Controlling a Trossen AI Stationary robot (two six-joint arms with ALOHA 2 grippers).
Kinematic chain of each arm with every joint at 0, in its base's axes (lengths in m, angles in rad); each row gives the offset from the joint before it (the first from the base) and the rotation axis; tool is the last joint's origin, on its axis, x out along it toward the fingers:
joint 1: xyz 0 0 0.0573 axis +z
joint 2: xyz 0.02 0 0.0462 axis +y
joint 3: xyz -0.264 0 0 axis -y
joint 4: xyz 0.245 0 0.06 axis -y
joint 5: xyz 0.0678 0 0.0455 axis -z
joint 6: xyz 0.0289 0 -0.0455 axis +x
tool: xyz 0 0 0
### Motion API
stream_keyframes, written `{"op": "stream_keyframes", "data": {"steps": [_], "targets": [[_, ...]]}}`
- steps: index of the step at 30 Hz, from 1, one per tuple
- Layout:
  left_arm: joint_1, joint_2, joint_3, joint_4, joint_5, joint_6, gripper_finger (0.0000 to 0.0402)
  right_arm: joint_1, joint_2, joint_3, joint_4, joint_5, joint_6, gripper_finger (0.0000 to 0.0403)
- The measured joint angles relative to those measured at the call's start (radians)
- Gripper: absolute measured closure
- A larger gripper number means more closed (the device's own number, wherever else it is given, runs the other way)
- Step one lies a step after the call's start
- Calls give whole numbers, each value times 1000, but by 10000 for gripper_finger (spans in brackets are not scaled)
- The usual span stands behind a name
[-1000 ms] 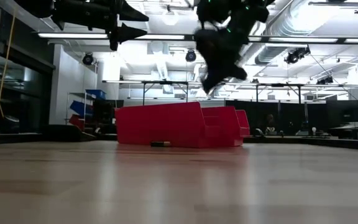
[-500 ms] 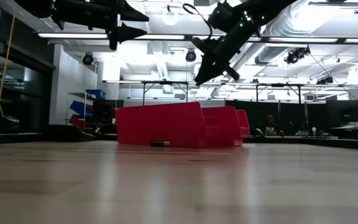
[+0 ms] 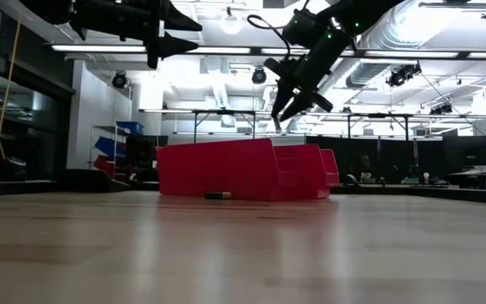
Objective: Sort batteries
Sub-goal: Put the silver battery into the top red bin
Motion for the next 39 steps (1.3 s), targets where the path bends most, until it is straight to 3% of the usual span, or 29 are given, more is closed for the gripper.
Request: {"op": "stream_keyframes", "data": {"steps": [7,10,12,15,18,25,29,34,39], "targets": [[0,0,0,-1,0,0,188,0,-1,0,-36,-13,-25,189],[0,0,0,-3,0,-17,188,1,-1,1,-140,-118,-19,168],[0,0,0,-10,1,-26,188,17,-1,1,-317,-182,-32,164],[0,0,0,-20,1,-26,188,77,-1,-5,-614,-147,-133,163],[0,0,0,-21,1,-26,188,124,-33,-71,-738,-144,-157,163],[0,0,0,-21,1,-25,188,145,-210,-425,-758,-221,6,163],[0,0,0,-21,1,-25,188,154,-231,-583,-770,-280,49,172],[0,0,0,-20,2,-15,188,201,-173,-658,-700,-309,51,194],[0,0,0,-21,2,-16,188,221,-69,-659,-709,-212,109,209]]}}
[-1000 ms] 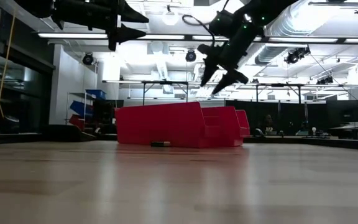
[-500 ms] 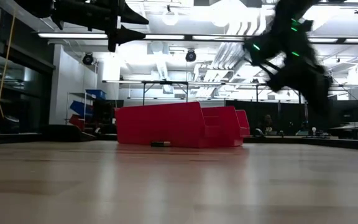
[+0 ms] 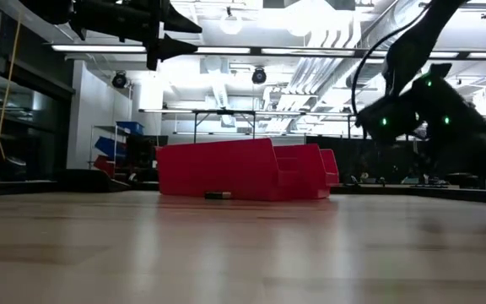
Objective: Sort batteries
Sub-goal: Put the silver battery into the top red bin
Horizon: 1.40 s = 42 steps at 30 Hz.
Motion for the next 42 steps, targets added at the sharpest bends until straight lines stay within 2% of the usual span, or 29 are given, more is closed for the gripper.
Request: {"op": "stream_keyframes", "data": {"steps": [3,8,13,17,22,26,33,39,42], "targets": [[0,0,0,0,0,0,188,-4,63,0,-2,36,-6,210],[0,0,0,0,0,0,188,-11,156,3,-10,36,-95,210],[0,0,0,-2,0,0,188,-10,223,-8,-12,13,-169,210],[0,0,0,-3,0,0,188,-10,263,-45,11,-45,-215,210],[0,0,0,-7,0,0,188,-9,290,-58,18,-91,-205,218],[3,0,0,-11,1,0,188,-9,290,-59,28,-86,-216,254],[3,0,0,-19,1,0,188,-9,295,-40,23,-96,-207,378],[3,0,0,-20,1,-10,188,-7,301,82,2,-125,-251,373],[3,0,0,19,3,-81,188,-8,299,177,4,-121,-287,380]]}}
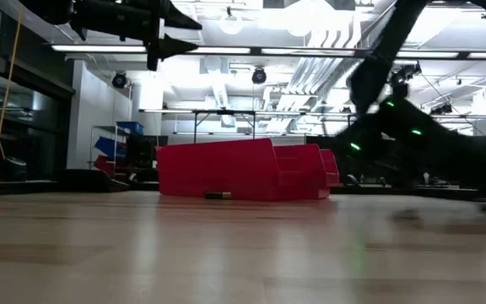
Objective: Sort batteries
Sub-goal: Put the silver battery into the top red bin
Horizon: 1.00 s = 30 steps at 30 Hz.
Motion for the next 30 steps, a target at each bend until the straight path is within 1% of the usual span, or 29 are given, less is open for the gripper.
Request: {"op": "stream_keyframes", "data": {"steps": [2,5,7,10,13,18,21,23,25,28,30], "targets": [[1,0,0,26,2,-20,188,0,-8,72,23,11,-25,381],[2,0,0,43,2,-20,188,-1,-43,178,99,57,-42,384],[2,0,0,48,2,-25,188,-1,-87,229,134,89,-43,402],[1,0,0,43,2,-26,188,-1,-184,301,157,128,-33,398],[2,0,0,45,2,-26,188,-22,-279,344,178,146,6,398],[2,0,0,47,2,-26,188,-74,-383,354,224,161,92,399],[2,0,0,47,2,-30,188,-95,-389,353,201,200,143,400],[2,0,0,47,2,-35,188,-100,-374,353,198,232,187,402],[2,0,0,47,2,-35,188,-101,-347,353,197,237,225,397],[2,0,0,46,2,-42,188,-71,-316,352,176,230,244,372],[2,0,0,46,2,-56,188,-41,-299,352,150,255,262,345]]}}
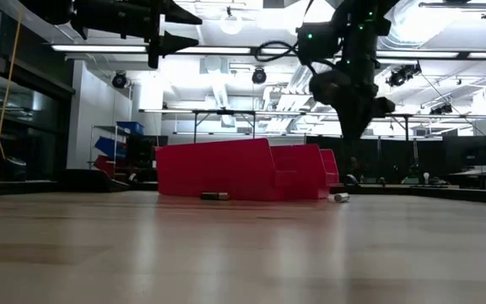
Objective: Sort batteries
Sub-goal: Put the silver battery into the top red bin
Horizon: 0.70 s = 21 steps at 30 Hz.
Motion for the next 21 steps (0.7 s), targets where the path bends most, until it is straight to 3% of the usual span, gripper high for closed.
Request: {"op": "stream_keyframes", "data": {"steps": [5,10,13,15,21], "targets": [[0,0,0,0,0,-3,188,54,18,-64,8,68,124,261],[0,0,0,0,20,-4,188,64,-25,-320,132,13,467,205],[0,0,0,0,24,-1,188,61,-77,-401,356,-3,651,196],[0,0,0,0,25,3,188,77,-94,-409,439,57,746,196],[0,0,0,-1,26,3,188,98,-24,-380,437,185,917,201]]}}
